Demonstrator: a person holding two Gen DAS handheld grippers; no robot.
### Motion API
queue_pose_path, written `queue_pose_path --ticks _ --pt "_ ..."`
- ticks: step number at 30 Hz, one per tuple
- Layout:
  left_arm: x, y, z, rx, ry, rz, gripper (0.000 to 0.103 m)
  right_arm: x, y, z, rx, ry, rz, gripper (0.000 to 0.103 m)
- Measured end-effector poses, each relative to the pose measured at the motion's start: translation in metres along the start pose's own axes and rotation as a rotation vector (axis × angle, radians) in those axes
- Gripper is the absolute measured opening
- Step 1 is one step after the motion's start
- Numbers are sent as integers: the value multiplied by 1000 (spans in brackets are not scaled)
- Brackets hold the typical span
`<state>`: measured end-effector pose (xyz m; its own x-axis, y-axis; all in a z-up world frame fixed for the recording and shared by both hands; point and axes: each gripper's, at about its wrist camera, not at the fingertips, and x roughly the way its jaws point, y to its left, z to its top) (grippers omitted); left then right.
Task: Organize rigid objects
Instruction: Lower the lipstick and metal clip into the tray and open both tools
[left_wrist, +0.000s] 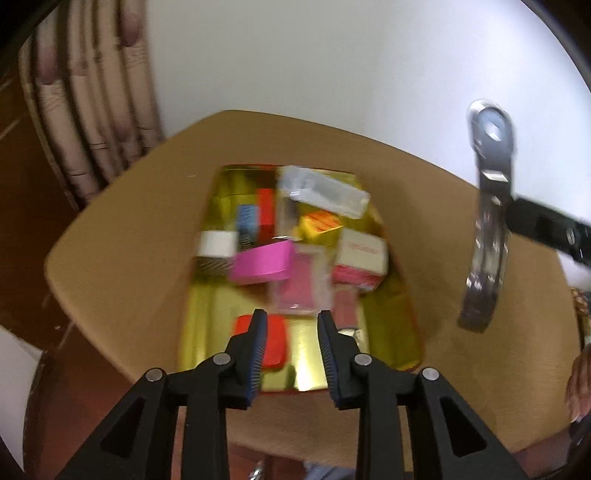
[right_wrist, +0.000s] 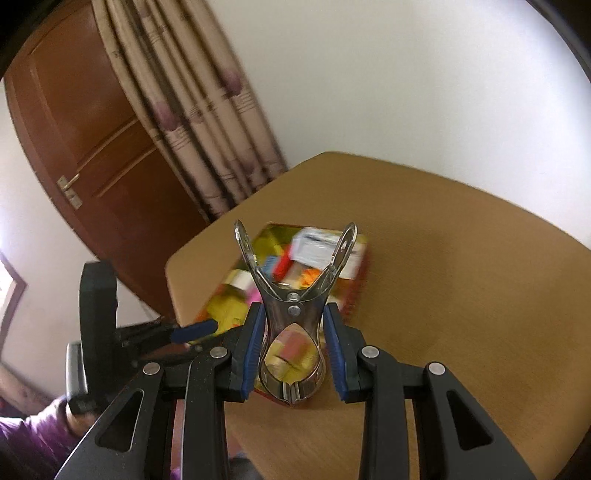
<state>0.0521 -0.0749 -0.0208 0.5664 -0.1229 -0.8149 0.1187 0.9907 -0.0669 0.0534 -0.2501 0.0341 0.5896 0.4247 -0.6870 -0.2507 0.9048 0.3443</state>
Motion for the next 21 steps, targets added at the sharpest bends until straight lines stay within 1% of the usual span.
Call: queue_pose_path --ticks 4,6,10,13,16,21 --pt "-5 22 -12 -23 -11 52 28 33 21 10 -9 51 41 30" --pt "-9 34 -16 -44 -25 56 28 52 28 12 -1 89 59 30" --pt "-14 56 -18 -97 -49 66 28 81 31 9 22 146 51 30" --pt "-18 62 -19 -105 -53 80 28 96 29 7 44 179 35 30" --pt "-17 66 -20 -111 -47 68 28 107 28 7 66 198 28 30" --pt "-15 66 -20 -101 -56 96 28 121 27 11 83 203 5 30"
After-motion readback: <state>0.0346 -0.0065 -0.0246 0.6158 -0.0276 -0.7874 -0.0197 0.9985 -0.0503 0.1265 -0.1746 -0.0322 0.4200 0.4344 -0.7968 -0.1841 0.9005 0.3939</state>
